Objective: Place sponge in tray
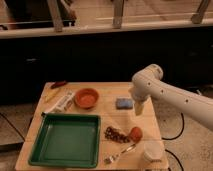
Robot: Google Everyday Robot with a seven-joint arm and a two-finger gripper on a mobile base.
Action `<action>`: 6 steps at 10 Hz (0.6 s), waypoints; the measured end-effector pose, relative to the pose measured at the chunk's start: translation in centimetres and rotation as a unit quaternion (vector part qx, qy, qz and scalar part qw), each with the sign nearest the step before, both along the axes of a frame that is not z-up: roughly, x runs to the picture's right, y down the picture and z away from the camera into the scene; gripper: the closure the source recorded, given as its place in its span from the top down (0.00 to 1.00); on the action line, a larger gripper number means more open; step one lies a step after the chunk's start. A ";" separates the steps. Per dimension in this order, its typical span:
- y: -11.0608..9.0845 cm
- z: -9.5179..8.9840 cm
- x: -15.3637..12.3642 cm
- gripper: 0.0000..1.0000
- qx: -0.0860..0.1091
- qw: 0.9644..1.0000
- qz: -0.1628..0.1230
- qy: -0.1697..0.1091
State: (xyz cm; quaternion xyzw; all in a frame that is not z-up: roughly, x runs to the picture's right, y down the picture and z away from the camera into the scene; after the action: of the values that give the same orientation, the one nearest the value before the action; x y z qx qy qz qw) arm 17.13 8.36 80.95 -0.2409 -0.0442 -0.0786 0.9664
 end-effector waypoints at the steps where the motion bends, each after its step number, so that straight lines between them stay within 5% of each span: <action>1: -0.1 0.3 -0.2 0.80 0.000 1.000 0.000 -0.002; 6: 0.0 2.2 -0.9 0.80 -0.004 1.000 -0.002 -0.013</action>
State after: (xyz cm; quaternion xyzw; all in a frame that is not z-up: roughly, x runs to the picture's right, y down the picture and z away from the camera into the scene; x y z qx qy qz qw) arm 16.20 8.37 83.15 -0.2442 -0.0563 -0.0834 0.9645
